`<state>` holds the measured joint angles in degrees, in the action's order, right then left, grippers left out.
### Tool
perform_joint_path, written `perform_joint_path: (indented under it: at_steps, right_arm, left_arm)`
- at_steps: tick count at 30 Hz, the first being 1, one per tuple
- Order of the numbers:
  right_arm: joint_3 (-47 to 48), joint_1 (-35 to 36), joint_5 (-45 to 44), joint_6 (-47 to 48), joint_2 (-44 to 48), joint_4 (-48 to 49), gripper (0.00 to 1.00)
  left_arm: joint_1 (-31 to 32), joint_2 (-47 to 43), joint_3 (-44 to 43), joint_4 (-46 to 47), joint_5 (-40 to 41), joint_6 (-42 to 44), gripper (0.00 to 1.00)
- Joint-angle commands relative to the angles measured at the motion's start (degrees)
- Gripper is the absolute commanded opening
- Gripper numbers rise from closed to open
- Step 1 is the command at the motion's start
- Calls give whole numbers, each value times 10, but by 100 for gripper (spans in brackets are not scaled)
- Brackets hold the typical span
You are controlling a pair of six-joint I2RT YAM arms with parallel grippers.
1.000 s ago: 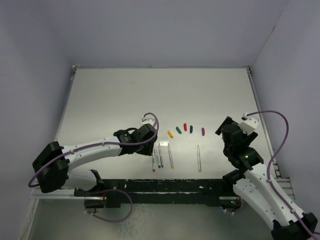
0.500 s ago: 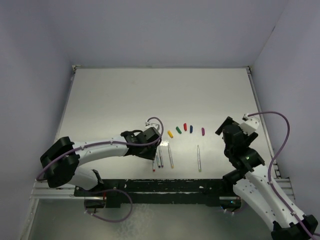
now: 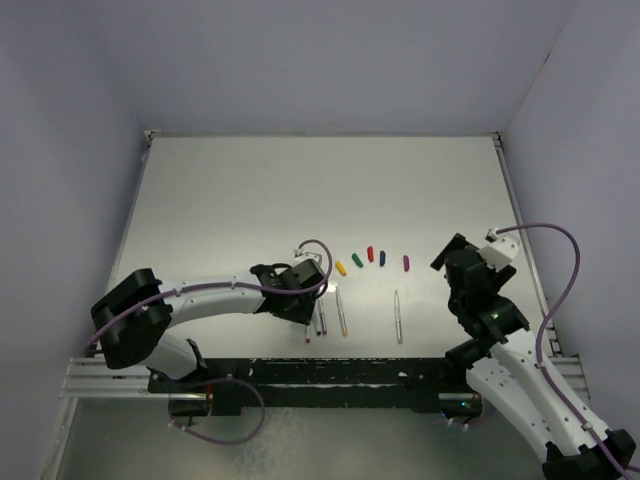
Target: Insert the pens into the pen caps
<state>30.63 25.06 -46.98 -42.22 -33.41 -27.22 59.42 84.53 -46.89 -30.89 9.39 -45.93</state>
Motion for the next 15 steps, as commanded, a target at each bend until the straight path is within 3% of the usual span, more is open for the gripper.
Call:
perform_joint_path:
  at_steps: [1,15]
  right_arm:
    - [8,-1,-19,-16,0,-1,100]
    - [8,-1,-21,-19,-2,-3,100]
  left_arm:
    - [6,7,-4,16,5,-12,50]
    - [7,22,-1,0,3,-13,50]
